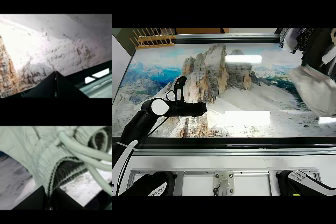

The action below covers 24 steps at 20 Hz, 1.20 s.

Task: Fold the clothes and pants, and hang the long-sleeved shirts on hangers.

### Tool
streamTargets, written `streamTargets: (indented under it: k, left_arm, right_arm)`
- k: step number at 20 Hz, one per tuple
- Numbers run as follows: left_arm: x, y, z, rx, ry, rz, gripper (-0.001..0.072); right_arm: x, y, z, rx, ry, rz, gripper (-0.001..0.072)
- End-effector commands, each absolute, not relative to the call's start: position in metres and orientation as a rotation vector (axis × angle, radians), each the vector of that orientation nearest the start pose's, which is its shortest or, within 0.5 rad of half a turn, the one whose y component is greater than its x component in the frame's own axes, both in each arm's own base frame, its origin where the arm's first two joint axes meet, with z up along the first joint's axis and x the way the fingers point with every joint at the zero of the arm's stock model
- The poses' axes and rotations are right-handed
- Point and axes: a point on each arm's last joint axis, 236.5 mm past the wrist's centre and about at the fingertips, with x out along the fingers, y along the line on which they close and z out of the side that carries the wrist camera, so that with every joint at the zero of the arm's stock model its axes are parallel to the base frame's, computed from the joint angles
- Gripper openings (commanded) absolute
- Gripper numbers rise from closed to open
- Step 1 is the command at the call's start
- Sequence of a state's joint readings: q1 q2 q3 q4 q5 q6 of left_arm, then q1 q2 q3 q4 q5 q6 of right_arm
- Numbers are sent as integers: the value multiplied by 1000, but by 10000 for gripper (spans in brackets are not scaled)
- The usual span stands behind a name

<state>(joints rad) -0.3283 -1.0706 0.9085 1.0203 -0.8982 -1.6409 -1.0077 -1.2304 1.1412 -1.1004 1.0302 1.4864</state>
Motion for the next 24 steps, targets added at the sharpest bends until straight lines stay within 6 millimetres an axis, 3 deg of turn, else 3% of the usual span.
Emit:
streamTargets:
  k: [1,5,10,11,12,13,14,16,18,20,22,24]
  left_arm:
    - [324,-213,42,-424,1136,-461,4]
    - [324,-213,42,-423,1138,-462,4]
    - [322,-213,41,-415,1145,-467,4]
    - [322,-213,41,-415,1146,-468,4]
    - [321,-213,41,-414,1149,-468,4]
    - [321,-213,41,-413,1151,-469,4]
    - [321,-213,41,-413,1152,-469,4]
    - [321,-213,41,-413,1151,-469,4]
    - [321,-213,41,-413,1148,-467,4]
    - [322,-212,40,-405,1146,-465,4]
    - [323,-212,40,-405,1142,-465,4]
    - [323,-212,40,-405,1143,-466,4]
  right_arm:
    - [233,-286,19,951,896,-787,18]
    - [211,-250,-15,1028,975,-805,19]
    - [183,-269,-23,886,1038,-895,23]
    - [182,-272,-23,868,1037,-900,53]
    - [181,-275,-23,856,1033,-906,275]
    - [180,-277,-21,845,1031,-911,591]
    - [180,-283,-17,795,1040,-901,713]
    - [187,-298,7,687,1015,-869,713]
    - [210,-312,54,630,879,-855,713]
    - [257,-299,103,567,711,-725,713]
    - [318,-243,143,541,583,-470,713]
    - [364,-163,158,525,576,-203,713]
